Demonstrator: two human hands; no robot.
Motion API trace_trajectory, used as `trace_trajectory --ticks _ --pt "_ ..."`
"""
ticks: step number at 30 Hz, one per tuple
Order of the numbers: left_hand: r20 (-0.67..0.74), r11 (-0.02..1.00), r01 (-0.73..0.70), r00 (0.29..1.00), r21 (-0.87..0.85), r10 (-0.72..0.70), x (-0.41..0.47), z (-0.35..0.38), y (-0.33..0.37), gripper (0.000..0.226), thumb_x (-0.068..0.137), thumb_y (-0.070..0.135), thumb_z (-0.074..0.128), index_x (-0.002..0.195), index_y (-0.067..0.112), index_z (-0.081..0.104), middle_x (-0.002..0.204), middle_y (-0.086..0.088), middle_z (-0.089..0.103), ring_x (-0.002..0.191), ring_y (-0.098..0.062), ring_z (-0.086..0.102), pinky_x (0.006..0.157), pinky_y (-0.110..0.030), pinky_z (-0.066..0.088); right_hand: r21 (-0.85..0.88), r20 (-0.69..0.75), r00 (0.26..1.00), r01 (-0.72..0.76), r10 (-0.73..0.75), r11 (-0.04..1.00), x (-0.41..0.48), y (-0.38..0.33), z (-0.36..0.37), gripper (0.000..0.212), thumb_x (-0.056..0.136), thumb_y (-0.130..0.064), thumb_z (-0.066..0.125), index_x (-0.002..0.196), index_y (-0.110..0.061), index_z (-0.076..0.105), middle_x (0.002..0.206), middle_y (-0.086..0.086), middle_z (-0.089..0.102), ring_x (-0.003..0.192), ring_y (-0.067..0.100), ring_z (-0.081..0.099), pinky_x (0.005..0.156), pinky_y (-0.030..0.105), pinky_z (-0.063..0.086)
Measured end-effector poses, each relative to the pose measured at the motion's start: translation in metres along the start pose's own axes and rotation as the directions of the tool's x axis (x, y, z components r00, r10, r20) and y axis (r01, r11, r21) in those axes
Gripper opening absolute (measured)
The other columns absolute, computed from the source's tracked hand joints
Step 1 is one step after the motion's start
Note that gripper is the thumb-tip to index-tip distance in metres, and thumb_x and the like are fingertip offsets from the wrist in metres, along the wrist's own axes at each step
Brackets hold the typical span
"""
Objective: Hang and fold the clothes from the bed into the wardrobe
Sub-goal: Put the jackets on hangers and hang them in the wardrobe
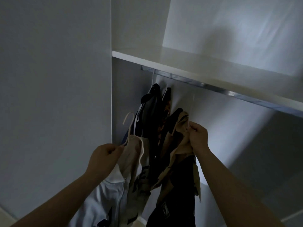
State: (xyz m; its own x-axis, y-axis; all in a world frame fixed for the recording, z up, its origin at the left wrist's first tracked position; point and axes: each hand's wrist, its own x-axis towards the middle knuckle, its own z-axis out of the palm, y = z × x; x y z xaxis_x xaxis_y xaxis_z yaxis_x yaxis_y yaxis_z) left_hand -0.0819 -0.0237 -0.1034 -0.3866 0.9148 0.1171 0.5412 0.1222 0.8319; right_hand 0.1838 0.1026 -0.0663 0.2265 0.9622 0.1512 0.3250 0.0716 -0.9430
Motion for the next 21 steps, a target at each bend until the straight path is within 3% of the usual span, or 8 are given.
trace_trajectory --ticks 2,6,9,12,15,18,21 --pt "0.001 1.000 0.001 1.000 0.004 -0.001 0.004 0.008 0.000 0.037 0.091 0.025 0.058 0.074 -0.007 0.067 0.078 -0.026 0.065 0.066 -0.022 0.056 0.057 -0.027 0.036 0.005 -0.004 1.000 0.016 -0.016 1.000 0.011 0.006 0.003 0.022 0.093 -0.002 0.051 0.099 -0.004 0.072 0.103 0.019 0.068 0.100 0.034 0.062 0.093 0.047 0.050" --pt "-0.036 1.000 -0.005 0.999 0.013 0.005 0.029 0.023 0.002 0.041 0.091 0.026 0.059 0.074 -0.011 0.065 0.075 -0.030 0.061 0.065 -0.023 0.055 0.060 -0.028 0.035 0.071 -0.029 0.999 0.027 -0.025 0.997 0.041 0.013 0.014 0.024 0.093 -0.001 0.051 0.090 -0.016 0.070 0.105 0.015 0.069 0.099 0.030 0.062 0.091 0.043 0.050" --pt "-0.064 1.000 -0.017 0.998 0.026 0.019 0.040 0.038 0.005 0.043 0.092 0.026 0.059 0.064 -0.007 0.062 0.063 -0.027 0.055 0.058 -0.024 0.051 0.054 -0.027 0.033 0.097 -0.032 0.999 0.043 -0.040 0.994 0.065 0.018 0.020 0.022 0.093 -0.001 0.051 0.095 -0.006 0.072 0.104 0.018 0.068 0.099 0.032 0.062 0.091 0.044 0.050" --pt "-0.060 0.999 -0.004 0.998 0.034 0.006 0.045 0.058 0.006 0.039 0.091 0.027 0.058 0.067 -0.002 0.068 0.066 -0.023 0.062 0.059 -0.025 0.058 0.055 -0.026 0.036 0.107 -0.021 0.997 0.074 -0.072 0.991 0.088 0.031 0.021 0.020 0.092 0.000 0.050 0.095 0.004 0.070 0.096 0.022 0.068 0.084 0.030 0.063 0.072 0.027 0.051" --pt "-0.081 1.000 0.006 0.997 0.029 -0.003 0.056 0.068 0.010 0.036 0.091 0.028 0.059 0.062 0.008 0.069 0.055 -0.009 0.060 0.056 -0.016 0.058 0.052 -0.021 0.037 0.156 0.026 0.995 0.091 -0.096 0.984 0.111 0.037 0.029 0.021 0.092 0.002 0.049 0.090 0.001 0.069 0.079 0.010 0.060 0.071 0.013 0.053 0.058 0.011 0.041" --pt "-0.110 0.999 -0.008 0.994 0.033 0.012 0.069 0.080 0.011 0.035 0.091 0.027 0.059 0.065 0.006 0.071 0.060 -0.011 0.062 0.060 -0.019 0.060 0.055 -0.024 0.039 0.202 0.029 0.991 0.122 -0.130 0.972 0.134 0.045 0.040 0.024 0.092 0.003 0.046 0.086 -0.009 0.065 0.077 0.002 0.058 0.067 0.005 0.050 0.063 0.016 0.041" --pt "-0.129 0.999 -0.002 0.992 0.050 0.008 0.073 0.094 0.005 0.040 0.091 0.026 0.060 0.058 0.004 0.064 0.056 -0.014 0.055 0.056 -0.023 0.056 0.053 -0.025 0.035 0.242 0.002 0.989 0.146 -0.151 0.959 0.150 0.052 0.046 0.028 0.093 0.003 0.046 0.089 -0.014 0.068 0.081 -0.002 0.061 0.075 0.008 0.055 0.071 0.023 0.045"
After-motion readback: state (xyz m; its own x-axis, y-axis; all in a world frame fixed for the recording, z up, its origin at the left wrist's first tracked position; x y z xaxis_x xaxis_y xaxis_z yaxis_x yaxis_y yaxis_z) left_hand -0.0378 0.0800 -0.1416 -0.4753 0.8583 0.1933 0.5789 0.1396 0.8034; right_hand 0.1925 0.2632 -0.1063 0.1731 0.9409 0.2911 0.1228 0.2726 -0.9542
